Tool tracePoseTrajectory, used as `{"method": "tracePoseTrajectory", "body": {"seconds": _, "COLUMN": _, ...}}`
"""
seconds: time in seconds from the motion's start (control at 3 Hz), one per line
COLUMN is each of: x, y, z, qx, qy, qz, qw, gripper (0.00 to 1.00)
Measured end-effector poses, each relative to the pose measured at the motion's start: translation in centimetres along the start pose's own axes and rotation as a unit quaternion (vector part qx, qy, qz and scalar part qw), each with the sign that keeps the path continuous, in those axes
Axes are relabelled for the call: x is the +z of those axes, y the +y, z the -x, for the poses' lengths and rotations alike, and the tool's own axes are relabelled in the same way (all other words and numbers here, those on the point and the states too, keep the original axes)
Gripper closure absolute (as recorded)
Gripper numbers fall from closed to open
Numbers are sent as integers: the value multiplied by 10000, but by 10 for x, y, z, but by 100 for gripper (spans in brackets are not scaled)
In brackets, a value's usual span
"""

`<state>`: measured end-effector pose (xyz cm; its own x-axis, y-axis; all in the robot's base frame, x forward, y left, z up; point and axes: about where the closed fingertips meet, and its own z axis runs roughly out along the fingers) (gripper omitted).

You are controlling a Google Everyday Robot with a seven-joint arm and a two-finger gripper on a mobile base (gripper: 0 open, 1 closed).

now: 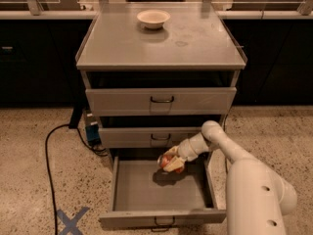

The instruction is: Pick coke can from bottom drawer and place on counter

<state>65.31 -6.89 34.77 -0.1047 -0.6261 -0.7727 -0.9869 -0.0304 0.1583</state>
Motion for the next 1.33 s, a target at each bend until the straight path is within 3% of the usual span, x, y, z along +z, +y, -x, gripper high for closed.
{"method": "tracePoseTrajectory", "body": {"seconds": 0.33, "x": -35, "y": 10, "z": 56, "qx": -333, "qy": 46, "qz": 89, "qw": 9994, "gripper": 100}}
{"method": "tracePoseTrajectory", "body": {"seconds": 0.67, "x": -36, "y": 10, "z": 56, "qx": -333, "qy": 45, "qz": 88, "qw": 9994, "gripper": 100}}
{"method": "tracePoseTrajectory", "body": {"seconds": 1.0, "x": -56, "y": 11, "z": 74, "qx": -330, "qy": -93, "qz": -44, "qw": 9994, "gripper": 100}}
{"method": "tracePoseTrajectory", "body": {"seconds": 1.33, "x": -116, "y": 17, "z": 108, "qx": -529, "qy": -67, "qz": -743, "qw": 9958, "gripper": 100}}
